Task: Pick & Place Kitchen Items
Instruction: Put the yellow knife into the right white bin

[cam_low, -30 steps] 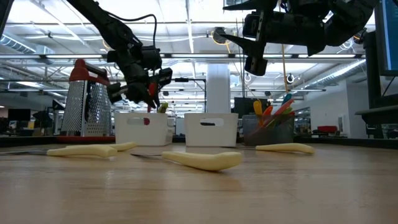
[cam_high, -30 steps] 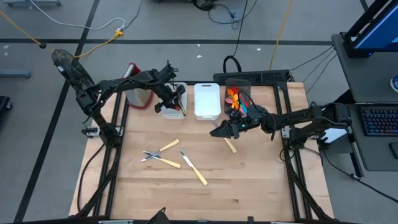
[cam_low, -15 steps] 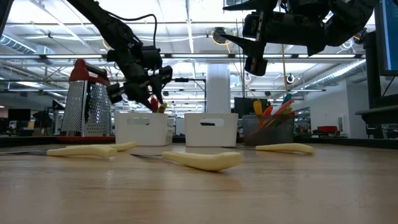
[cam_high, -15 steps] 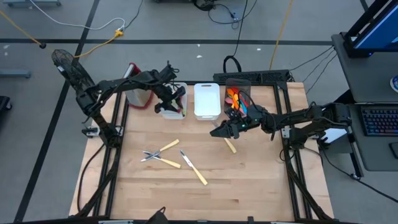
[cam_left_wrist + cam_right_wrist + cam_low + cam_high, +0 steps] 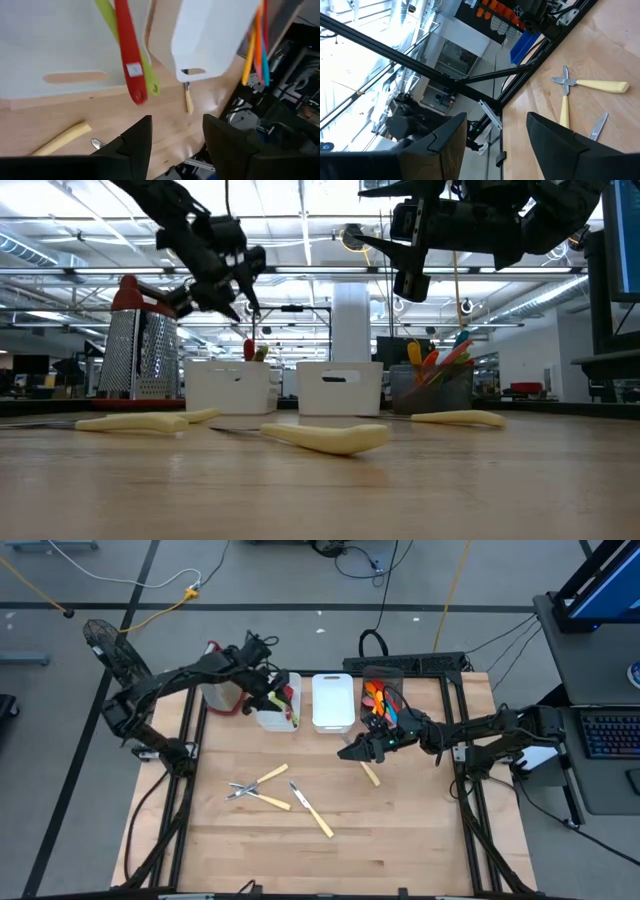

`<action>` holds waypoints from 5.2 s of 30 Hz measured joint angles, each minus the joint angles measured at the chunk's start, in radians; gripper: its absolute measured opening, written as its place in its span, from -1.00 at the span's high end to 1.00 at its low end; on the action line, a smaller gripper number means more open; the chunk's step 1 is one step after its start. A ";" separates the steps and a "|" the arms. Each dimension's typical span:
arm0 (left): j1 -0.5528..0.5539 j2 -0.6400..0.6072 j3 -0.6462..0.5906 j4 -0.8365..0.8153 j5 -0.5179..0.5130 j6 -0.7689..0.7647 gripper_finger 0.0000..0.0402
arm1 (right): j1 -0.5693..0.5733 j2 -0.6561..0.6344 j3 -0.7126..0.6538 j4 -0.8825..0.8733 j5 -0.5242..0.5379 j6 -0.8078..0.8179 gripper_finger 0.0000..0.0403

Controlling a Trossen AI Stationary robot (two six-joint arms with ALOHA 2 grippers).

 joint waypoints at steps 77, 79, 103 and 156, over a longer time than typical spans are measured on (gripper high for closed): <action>-0.962 0.152 0.000 -0.275 -0.748 -0.231 0.16 | 0.000 0.001 0.000 -0.007 -0.027 -0.010 0.03; -0.940 0.152 0.000 -0.275 -0.765 -0.131 0.16 | 0.000 0.001 0.000 -0.007 -0.027 -0.010 0.03; -0.879 0.152 -0.092 -0.211 -0.753 0.265 0.07 | 0.000 0.000 0.000 -0.007 -0.019 -0.008 0.05; -0.835 0.148 -0.349 0.047 -0.710 0.450 0.86 | 0.000 0.000 -0.001 -0.006 0.108 0.019 0.05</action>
